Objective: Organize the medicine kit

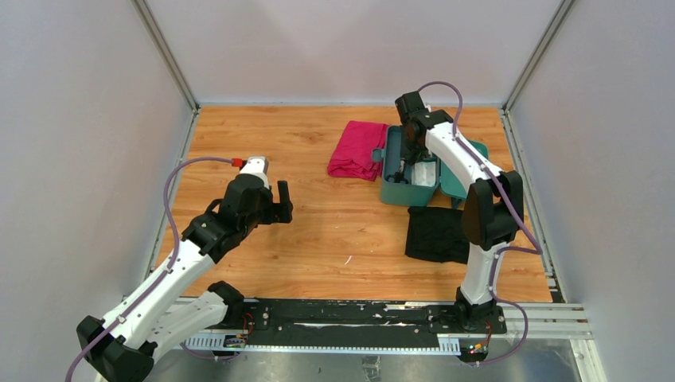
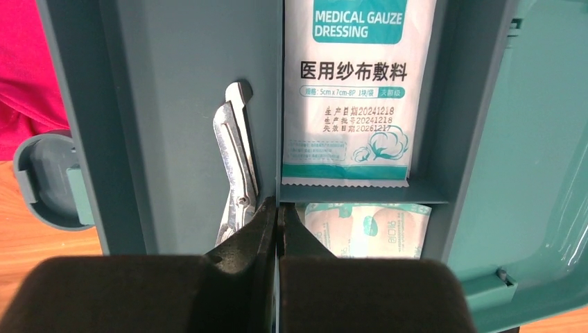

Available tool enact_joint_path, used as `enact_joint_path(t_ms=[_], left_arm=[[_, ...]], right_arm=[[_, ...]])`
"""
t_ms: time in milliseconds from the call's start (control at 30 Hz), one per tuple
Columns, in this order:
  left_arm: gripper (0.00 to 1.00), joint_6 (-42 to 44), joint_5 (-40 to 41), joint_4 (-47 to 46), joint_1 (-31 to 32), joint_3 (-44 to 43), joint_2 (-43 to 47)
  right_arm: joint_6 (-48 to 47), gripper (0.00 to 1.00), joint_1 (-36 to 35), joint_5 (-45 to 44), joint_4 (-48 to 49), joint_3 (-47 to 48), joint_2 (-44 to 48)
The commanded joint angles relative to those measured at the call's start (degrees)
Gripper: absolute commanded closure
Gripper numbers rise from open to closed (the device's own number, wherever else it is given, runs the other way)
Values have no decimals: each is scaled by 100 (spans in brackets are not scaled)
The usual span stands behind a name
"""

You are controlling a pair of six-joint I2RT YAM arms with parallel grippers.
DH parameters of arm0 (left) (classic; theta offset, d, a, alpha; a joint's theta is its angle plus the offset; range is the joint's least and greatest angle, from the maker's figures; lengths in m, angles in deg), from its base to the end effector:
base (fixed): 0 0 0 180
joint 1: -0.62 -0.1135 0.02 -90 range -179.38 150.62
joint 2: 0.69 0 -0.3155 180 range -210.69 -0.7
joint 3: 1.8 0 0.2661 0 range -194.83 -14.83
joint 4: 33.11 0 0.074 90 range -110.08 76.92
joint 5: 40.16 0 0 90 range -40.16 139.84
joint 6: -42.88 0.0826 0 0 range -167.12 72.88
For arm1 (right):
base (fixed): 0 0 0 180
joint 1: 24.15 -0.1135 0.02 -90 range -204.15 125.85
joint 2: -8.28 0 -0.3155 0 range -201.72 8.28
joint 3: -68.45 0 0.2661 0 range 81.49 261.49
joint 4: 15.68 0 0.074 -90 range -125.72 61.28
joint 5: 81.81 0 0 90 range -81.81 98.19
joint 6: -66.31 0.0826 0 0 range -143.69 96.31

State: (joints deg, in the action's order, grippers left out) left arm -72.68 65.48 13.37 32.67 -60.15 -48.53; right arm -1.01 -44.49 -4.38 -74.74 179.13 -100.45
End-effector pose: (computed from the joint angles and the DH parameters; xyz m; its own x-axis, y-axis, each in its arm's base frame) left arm 0.1764 -0.0841 0.3057 -0.5898 -0.1209 -0.7984 0.0794 0.9753 -0.2063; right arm 0.4481 0.1469 0.2915 -0.8146 0.0994 -0.5715 0.0928 0.9948 0.0408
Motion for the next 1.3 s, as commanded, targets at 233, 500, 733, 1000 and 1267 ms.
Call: enact_joint_path(t_ms=[233, 500, 733, 1000, 1267], left_arm=[[5, -58, 26, 105, -15, 86, 132], [5, -86, 2, 105, -15, 41, 105], [5, -142, 31, 168, -15, 72, 195], [5, -155, 13, 223, -15, 17, 205], [5, -176, -252, -20, -15, -118, -57]], right_arm=[[-44, 83, 39, -18, -278, -231, -272], [-91, 71, 39, -69, -232, -10, 149], [-99, 71, 47, 71, -232, 155, 329], [-158, 71, 51, -48, -258, 191, 666], [-29, 71, 669, -19, -145, -423, 1838]])
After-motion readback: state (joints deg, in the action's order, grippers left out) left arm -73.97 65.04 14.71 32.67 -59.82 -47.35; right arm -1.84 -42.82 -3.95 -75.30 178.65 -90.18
